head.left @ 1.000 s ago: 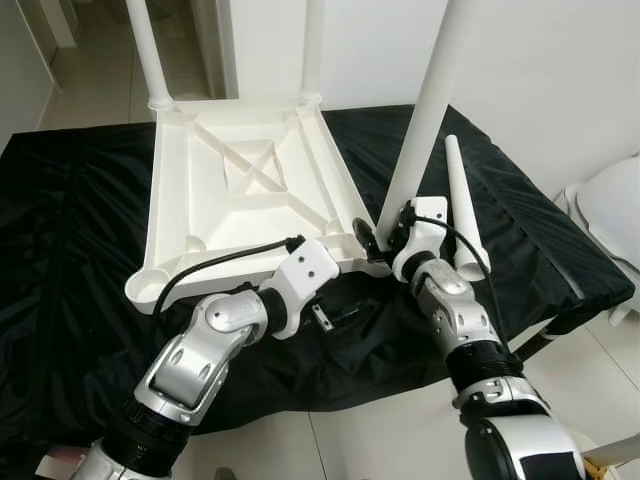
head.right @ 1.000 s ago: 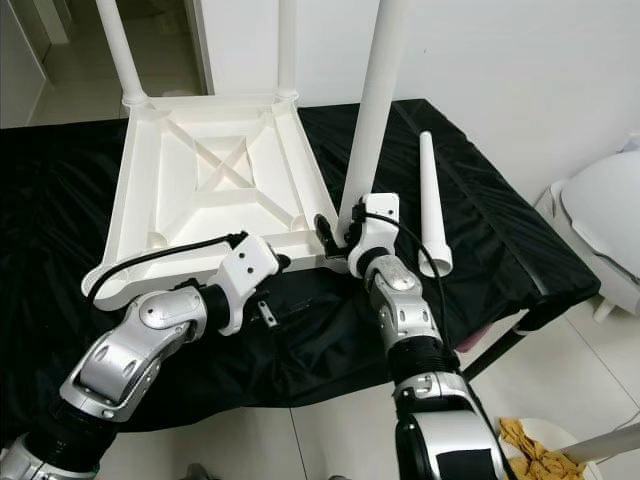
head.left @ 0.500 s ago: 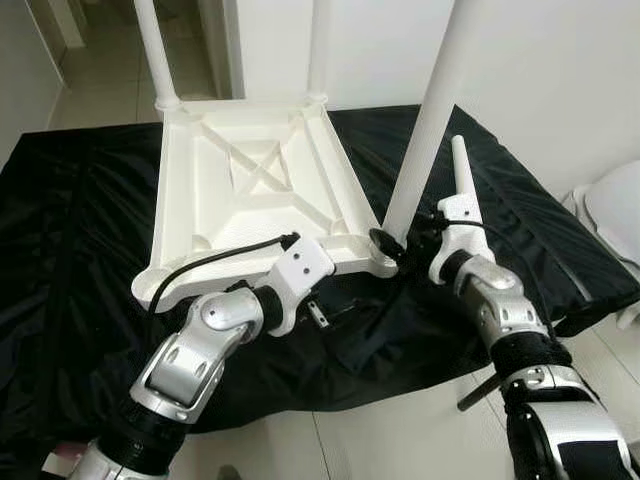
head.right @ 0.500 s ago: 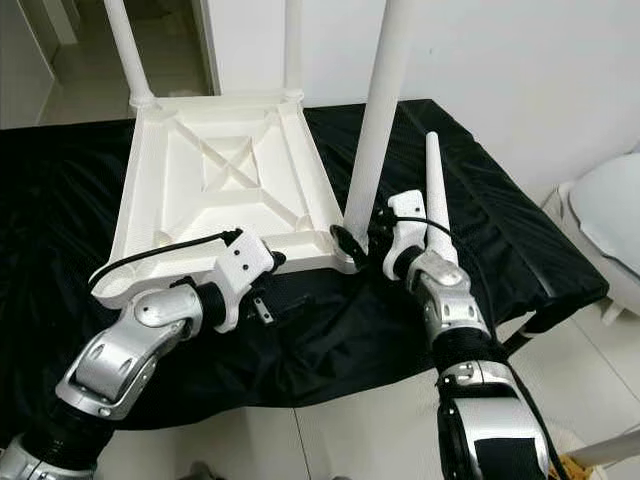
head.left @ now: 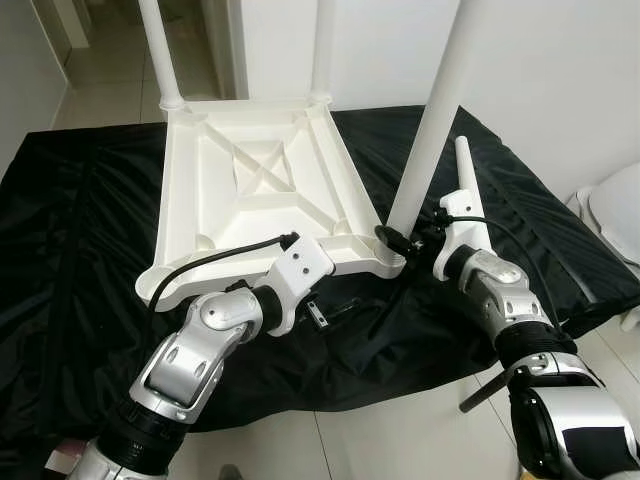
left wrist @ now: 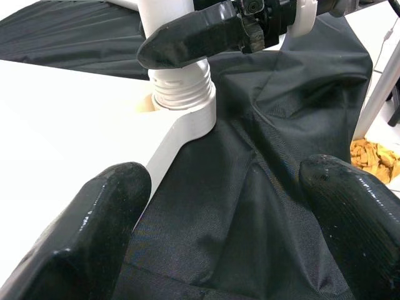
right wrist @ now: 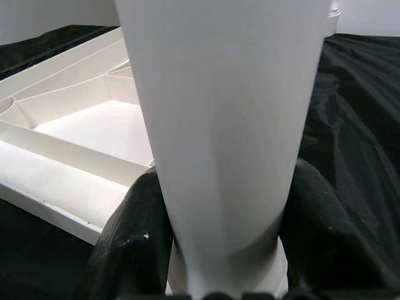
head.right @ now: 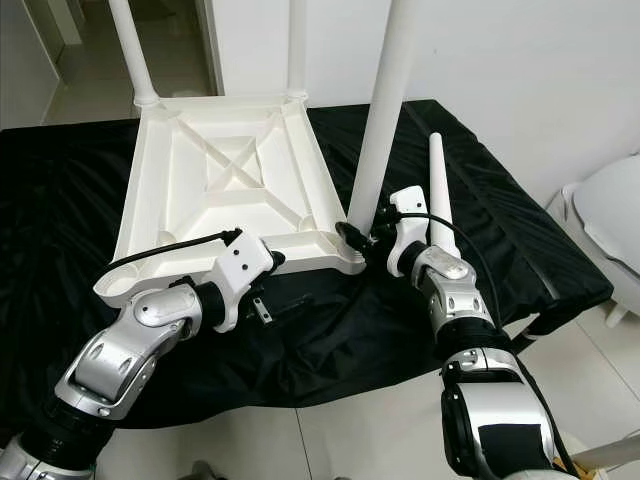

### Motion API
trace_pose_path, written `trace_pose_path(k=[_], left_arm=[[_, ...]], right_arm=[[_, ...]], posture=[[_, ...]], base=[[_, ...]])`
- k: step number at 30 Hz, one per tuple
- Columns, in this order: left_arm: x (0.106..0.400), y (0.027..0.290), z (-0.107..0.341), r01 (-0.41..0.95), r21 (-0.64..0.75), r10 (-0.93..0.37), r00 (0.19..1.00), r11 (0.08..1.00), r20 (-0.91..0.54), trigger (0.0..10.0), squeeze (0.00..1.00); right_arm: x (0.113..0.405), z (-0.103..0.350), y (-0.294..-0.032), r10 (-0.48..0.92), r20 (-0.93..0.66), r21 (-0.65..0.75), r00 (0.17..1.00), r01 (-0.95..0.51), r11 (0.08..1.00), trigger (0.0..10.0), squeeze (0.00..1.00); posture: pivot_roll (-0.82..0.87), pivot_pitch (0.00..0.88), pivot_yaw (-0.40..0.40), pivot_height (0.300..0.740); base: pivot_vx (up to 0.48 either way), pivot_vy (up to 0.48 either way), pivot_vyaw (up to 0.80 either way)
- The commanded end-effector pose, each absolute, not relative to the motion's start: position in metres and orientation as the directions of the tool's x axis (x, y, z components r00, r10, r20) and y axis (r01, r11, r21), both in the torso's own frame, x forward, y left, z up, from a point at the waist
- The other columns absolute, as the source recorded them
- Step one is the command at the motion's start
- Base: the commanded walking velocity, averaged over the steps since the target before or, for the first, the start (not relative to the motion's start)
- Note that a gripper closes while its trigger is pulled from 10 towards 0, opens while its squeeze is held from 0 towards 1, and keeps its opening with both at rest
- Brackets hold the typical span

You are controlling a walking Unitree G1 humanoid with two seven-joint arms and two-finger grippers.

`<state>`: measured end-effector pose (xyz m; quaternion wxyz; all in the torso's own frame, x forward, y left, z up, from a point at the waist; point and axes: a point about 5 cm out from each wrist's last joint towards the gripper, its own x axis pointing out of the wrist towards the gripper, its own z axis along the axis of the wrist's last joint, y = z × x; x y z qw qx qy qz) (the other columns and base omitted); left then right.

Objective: Building children table

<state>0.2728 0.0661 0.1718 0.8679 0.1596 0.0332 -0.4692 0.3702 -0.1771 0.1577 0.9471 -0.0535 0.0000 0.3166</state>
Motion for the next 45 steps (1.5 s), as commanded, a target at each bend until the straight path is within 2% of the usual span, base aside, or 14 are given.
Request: trace_pose_path(k=[1, 8, 19, 23, 31, 35, 39, 40, 43, 44, 45], left_arm=[[0.272, 0.066, 0.175, 0.820, 0.263, -0.800, 0.563, 0.509, -0.208, 10.0, 0.00], [0.273, 0.067, 0.175, 0.820, 0.262, -0.800, 0.562, 0.508, -0.209, 10.0, 0.00], [0.273, 0.066, 0.175, 0.822, 0.261, -0.802, 0.559, 0.506, -0.208, 10.0, 0.00], [0.272, 0.066, 0.174, 0.822, 0.259, -0.802, 0.560, 0.507, -0.210, 10.0, 0.00], [0.271, 0.065, 0.173, 0.826, 0.258, -0.805, 0.554, 0.501, -0.211, 10.0, 0.00], [0.271, 0.064, 0.172, 0.829, 0.257, -0.808, 0.550, 0.497, -0.212, 10.0, 0.00], [0.270, 0.064, 0.172, 0.829, 0.257, -0.808, 0.550, 0.497, -0.212, 10.0, 0.00], [0.270, 0.064, 0.172, 0.830, 0.257, -0.809, 0.548, 0.495, -0.213, 10.0, 0.00], [0.270, 0.063, 0.172, 0.831, 0.256, -0.810, 0.546, 0.493, -0.213, 10.0, 0.00], [0.270, 0.063, 0.172, 0.833, 0.256, -0.812, 0.544, 0.491, -0.214, 10.0, 0.00], [0.270, 0.063, 0.172, 0.833, 0.256, -0.812, 0.544, 0.491, -0.214, 10.0, 0.00]], right_arm=[[0.370, 0.154, -0.179, 0.604, -0.062, -0.106, 0.794, -0.607, 0.788, 0.0, 0.00], [0.369, 0.150, -0.180, 0.629, -0.075, -0.089, 0.774, -0.634, 0.768, 0.0, 0.00], [0.369, 0.146, -0.181, 0.601, -0.071, -0.045, 0.796, -0.605, 0.795, 0.0, 0.00], [0.369, 0.142, -0.183, 0.514, -0.055, -0.013, 0.856, -0.516, 0.857, 0.0, 0.00], [0.367, 0.143, -0.164, 0.441, 0.015, 0.014, 0.897, -0.441, 0.897, 0.0, 0.00], [0.365, 0.143, -0.150, 0.339, 0.045, 0.086, 0.940, -0.341, 0.936, 0.0, 0.00], [0.365, 0.143, -0.149, 0.331, 0.046, 0.091, 0.942, -0.334, 0.938, 0.0, 0.00], [0.365, 0.142, -0.144, 0.271, 0.050, 0.104, 0.961, -0.275, 0.956, 0.0, 0.00], [0.364, 0.142, -0.140, 0.222, 0.051, 0.114, 0.974, -0.227, 0.967, 0.0, 0.00], [0.361, 0.141, -0.131, 0.121, 0.042, 0.147, 0.992, -0.126, 0.981, 0.0, 0.00], [0.361, 0.141, -0.131, 0.121, 0.042, 0.147, 0.992, -0.126, 0.981, 0.0, 0.00]], posture=[[-0.03, 0.027, -0.001, 0.740], [-0.03, 0.030, 0.002, 0.740], [-0.03, 0.030, -0.003, 0.740], [-0.03, 0.028, -0.010, 0.740], [-0.04, 0.019, -0.012, 0.740], [-0.04, 0.016, -0.011, 0.740], [-0.04, 0.016, -0.011, 0.740], [-0.04, 0.013, -0.011, 0.740], [-0.04, 0.012, -0.011, 0.740], [-0.04, 0.009, -0.011, 0.740], [-0.04, 0.009, -0.011, 0.740]], base=[[0.000, 0.000, 0.00], [0.000, 0.000, 0.00], [0.000, 0.000, 0.00], [0.000, 0.000, 0.00], [0.000, 0.000, 0.00], [0.000, 0.000, 0.00], [0.000, 0.000, 0.00], [0.000, 0.000, 0.00], [0.000, 0.000, 0.00], [0.000, 0.000, 0.00], [0.000, 0.000, 0.00]])
